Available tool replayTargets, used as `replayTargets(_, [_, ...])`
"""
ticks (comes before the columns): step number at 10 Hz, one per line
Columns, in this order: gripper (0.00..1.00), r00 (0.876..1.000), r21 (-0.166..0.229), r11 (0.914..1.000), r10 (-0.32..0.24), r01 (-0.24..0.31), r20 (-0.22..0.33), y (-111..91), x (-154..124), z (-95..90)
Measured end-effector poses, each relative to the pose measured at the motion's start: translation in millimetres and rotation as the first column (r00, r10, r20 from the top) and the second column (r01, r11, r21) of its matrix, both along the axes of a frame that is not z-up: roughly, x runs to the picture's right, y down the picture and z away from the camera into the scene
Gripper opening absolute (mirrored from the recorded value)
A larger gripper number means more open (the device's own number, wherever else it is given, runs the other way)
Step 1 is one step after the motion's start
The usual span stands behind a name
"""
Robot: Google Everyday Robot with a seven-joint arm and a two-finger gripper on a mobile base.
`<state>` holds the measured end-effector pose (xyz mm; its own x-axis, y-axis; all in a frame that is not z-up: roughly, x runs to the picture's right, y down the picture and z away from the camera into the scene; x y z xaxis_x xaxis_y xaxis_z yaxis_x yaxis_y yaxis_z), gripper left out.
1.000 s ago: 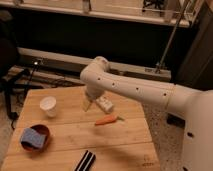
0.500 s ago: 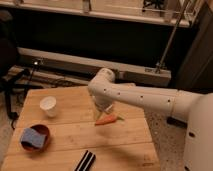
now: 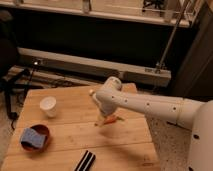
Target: Place the pepper in the ceramic cup
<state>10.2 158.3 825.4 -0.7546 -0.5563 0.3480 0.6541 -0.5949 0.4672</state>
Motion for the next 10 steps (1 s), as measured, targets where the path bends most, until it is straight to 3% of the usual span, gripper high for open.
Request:
replayTargets(7, [0.80,0.994,-0.048,0.9932,-0.105,0.106,0.029,-6,36,42.6])
replayTargets(9, [0.80,0.991,-0.075,0.9895,-0.120,0.124,0.055,-2,28,55.1])
replayTargets(10, [0.73,0.989,-0.097,0.9861,-0.128,0.135,0.074,3,19,61.1])
